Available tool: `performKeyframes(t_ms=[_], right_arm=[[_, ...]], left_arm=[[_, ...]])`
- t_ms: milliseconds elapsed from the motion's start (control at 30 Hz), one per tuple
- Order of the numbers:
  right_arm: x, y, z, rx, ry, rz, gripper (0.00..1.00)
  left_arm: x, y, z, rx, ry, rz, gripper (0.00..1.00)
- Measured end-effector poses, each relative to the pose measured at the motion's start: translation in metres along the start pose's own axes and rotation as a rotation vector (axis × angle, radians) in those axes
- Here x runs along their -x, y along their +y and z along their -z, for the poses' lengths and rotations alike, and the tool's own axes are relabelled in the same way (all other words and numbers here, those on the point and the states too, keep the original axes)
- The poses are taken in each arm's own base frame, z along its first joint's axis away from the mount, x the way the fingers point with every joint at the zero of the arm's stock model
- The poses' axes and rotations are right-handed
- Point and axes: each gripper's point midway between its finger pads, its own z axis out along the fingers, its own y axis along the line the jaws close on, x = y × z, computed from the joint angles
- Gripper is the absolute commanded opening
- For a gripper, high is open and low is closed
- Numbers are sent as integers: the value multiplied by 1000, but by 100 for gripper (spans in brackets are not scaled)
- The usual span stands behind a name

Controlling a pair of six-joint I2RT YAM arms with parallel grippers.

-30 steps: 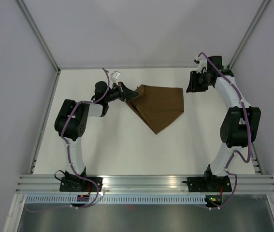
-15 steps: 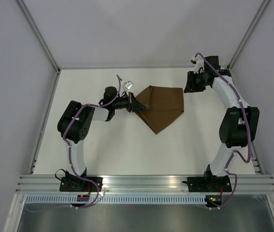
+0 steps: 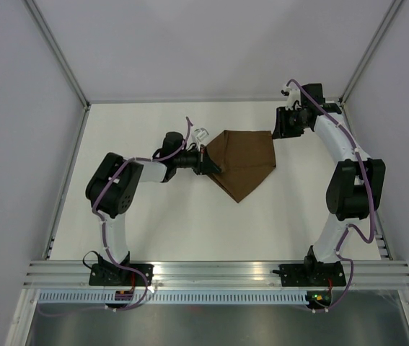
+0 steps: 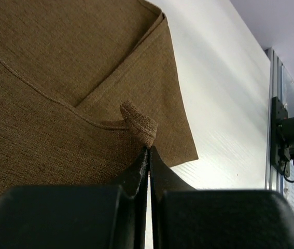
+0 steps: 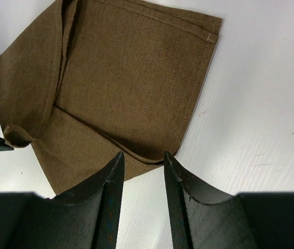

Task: Fold the napkin, place the utensils inside, and roll it up
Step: Fold the napkin at the center of the board.

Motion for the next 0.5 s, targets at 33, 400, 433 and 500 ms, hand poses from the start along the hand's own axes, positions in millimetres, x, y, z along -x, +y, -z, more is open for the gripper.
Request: performKeyframes(t_ms=[33, 400, 433, 500], right_arm=[[0, 0, 0, 0, 1, 0, 42], [-2, 6, -5, -2, 11, 16, 42], [-2, 7, -5, 0, 13, 18, 42], [-3, 10, -7, 3, 16, 22, 42]], left_arm=[[-3, 0, -1, 6, 10, -3, 4], [-25, -2, -8, 55, 84, -48, 34], [-26, -2, -9, 57, 87, -51, 35], [-25, -5, -9, 56, 87, -61, 35]])
